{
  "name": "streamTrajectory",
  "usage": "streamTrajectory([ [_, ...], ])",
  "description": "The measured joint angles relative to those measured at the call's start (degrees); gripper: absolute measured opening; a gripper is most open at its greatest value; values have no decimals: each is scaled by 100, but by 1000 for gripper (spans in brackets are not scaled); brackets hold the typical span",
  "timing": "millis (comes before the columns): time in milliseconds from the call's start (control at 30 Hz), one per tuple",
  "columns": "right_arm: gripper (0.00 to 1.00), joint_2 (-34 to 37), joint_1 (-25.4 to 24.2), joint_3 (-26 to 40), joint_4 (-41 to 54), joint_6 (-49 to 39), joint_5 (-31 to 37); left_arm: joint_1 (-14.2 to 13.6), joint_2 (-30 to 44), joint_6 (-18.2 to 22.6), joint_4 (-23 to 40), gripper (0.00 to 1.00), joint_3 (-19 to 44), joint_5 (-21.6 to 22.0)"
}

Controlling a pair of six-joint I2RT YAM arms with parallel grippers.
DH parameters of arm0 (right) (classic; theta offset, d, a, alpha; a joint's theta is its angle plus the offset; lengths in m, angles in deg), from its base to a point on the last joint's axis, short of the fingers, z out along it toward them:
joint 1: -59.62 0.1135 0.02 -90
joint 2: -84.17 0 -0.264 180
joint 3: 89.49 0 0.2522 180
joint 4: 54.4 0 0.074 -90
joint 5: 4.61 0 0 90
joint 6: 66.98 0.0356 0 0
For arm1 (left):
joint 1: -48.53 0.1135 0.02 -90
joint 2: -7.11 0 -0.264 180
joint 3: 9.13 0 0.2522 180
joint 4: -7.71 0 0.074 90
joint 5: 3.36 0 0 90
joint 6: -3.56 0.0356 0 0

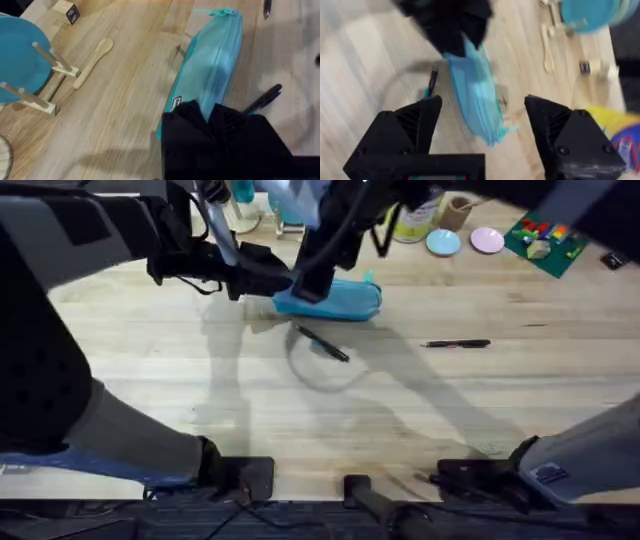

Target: Unzip the bag, pick up the pens from the table one at a time and place them inside, then zip the bag closed.

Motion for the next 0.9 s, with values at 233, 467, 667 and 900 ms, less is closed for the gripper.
streamTrajectory([
  [233,997,-558,-702,13,208,2449,-18,0,0,0,3,42,0,52],
  [467,997,-674,-1176,33,699,5533,-60,0,0,0,3,42,0,74],
  [667,998,-672,-1250,33,710,6926,-79,0,0,2,137,42,0,87],
  [900,998,-670,-1250,33,712,7322,-82,-40,0,3,451,42,0,198],
])
